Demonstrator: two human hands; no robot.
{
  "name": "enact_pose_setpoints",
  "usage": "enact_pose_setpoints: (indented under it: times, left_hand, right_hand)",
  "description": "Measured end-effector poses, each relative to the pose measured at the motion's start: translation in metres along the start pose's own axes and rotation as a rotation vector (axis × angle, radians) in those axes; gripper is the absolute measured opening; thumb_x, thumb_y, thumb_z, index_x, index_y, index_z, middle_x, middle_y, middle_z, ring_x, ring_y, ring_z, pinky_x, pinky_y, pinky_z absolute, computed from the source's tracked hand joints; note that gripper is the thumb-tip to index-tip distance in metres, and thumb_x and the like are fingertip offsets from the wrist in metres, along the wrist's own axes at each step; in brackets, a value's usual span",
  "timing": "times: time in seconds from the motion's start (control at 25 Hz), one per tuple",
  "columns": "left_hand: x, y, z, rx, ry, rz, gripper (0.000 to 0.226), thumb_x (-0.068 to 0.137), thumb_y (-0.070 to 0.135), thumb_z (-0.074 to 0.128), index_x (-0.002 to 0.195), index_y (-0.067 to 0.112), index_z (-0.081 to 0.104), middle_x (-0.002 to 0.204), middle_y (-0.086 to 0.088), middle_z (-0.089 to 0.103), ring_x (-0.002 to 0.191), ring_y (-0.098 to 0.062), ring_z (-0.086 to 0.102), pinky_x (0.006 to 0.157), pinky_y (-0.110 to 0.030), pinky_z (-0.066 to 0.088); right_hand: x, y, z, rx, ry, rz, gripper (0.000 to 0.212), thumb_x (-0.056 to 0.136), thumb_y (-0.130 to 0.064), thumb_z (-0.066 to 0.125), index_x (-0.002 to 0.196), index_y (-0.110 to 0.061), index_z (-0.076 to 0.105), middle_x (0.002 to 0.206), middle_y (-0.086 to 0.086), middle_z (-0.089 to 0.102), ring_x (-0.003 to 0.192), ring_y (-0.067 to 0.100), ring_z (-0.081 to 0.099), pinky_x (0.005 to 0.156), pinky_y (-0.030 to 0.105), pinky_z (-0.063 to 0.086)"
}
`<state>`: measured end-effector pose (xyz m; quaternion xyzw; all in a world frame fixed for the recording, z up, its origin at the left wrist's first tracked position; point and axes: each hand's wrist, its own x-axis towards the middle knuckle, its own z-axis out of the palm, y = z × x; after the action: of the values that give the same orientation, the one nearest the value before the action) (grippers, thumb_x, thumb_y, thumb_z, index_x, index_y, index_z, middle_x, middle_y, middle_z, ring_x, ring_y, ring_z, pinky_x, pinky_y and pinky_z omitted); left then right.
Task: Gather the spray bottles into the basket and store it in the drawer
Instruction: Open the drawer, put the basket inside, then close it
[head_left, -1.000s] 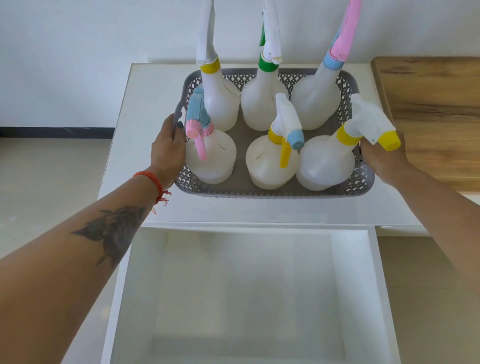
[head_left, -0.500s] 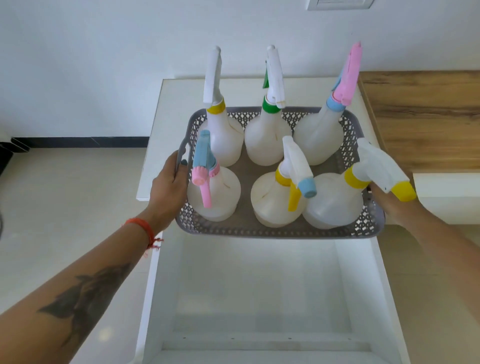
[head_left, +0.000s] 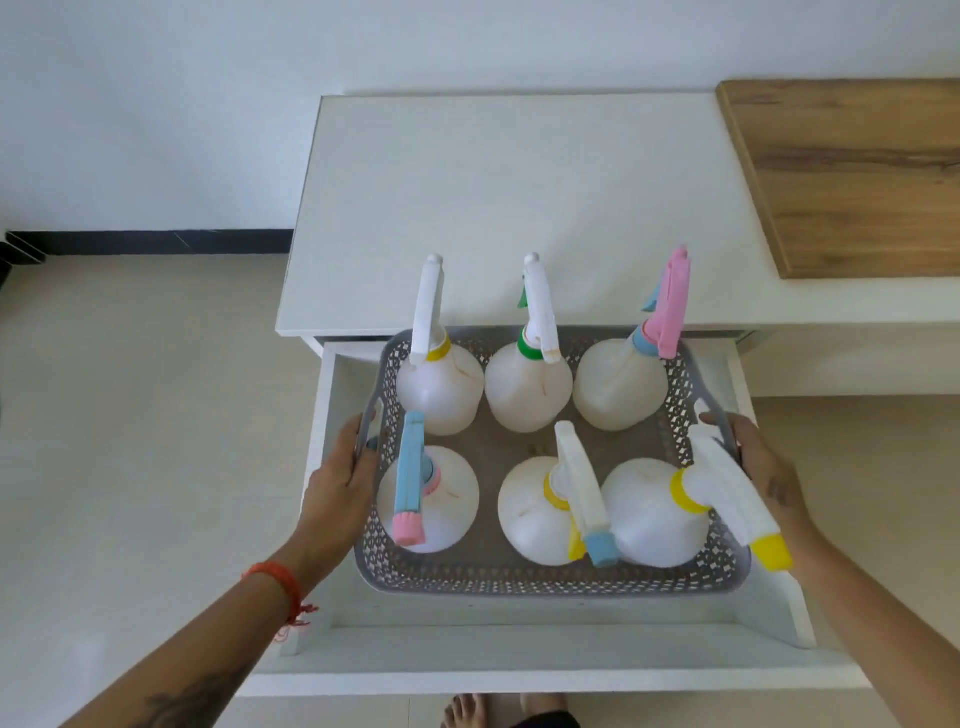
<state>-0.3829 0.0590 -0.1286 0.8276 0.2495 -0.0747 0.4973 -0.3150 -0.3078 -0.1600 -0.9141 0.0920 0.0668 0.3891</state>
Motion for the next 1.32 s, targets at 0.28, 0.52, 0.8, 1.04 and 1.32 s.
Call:
enact_pose_setpoints:
  times: [0.28,0.52,0.8,1.04,1.32]
  left_hand:
    - [0.024,-0.083,0.054,0.036,-0.009,-0.230,0.032,0.099,0.024,0.036,0.130,0.026,0.039,0.091,-0.009,0.062,0.073,-0.024,0.060,0.064,-0.031,0.047]
    - [0.056,-0.126,0.090,0.063,-0.001,-0.290,0.033,0.097,0.023,0.037,0.129,0.030,0.038,0.090,-0.007,0.060,0.073,-0.021,0.056,0.056,-0.025,0.039]
    - [0.073,-0.145,0.110,0.061,-0.008,-0.311,0.035,0.099,0.024,0.031,0.134,0.031,0.032,0.090,-0.005,0.057,0.075,-0.024,0.057,0.061,-0.029,0.048]
    - [0.076,-0.151,0.119,0.055,-0.022,-0.316,0.038,0.100,0.025,0.030,0.138,0.028,0.028,0.094,-0.008,0.055,0.078,-0.022,0.056,0.060,-0.027,0.047]
    - [0.076,-0.162,0.124,0.046,-0.014,-0.278,0.037,0.101,0.026,0.030,0.137,0.029,0.027,0.088,-0.004,0.055,0.069,-0.016,0.055,0.058,-0.025,0.045]
  right_hand:
    - [-0.003,0.048,0.059,-0.031,-0.087,0.136,0.023,0.085,-0.029,0.046,0.106,-0.018,0.051,0.083,0.006,0.063,0.076,0.034,0.059,0.061,0.034,0.045]
    - [0.016,0.080,0.099,-0.035,-0.096,0.153,0.036,0.081,-0.031,0.043,0.105,-0.006,0.051,0.090,0.018,0.065,0.082,0.039,0.060,0.073,0.042,0.047]
    - [0.030,0.112,0.124,-0.009,-0.103,0.212,0.002,0.092,-0.012,0.046,0.094,-0.011,0.048,0.076,0.012,0.061,0.072,0.035,0.059,0.066,0.035,0.045]
    - [0.036,0.120,0.131,0.007,-0.126,0.186,0.002,0.094,-0.013,0.046,0.094,-0.011,0.046,0.077,0.010,0.060,0.072,0.033,0.057,0.066,0.035,0.044]
    - [0.037,0.127,0.138,0.009,-0.122,0.195,0.007,0.094,-0.014,0.044,0.098,-0.009,0.046,0.078,0.012,0.060,0.076,0.035,0.059,0.069,0.037,0.046]
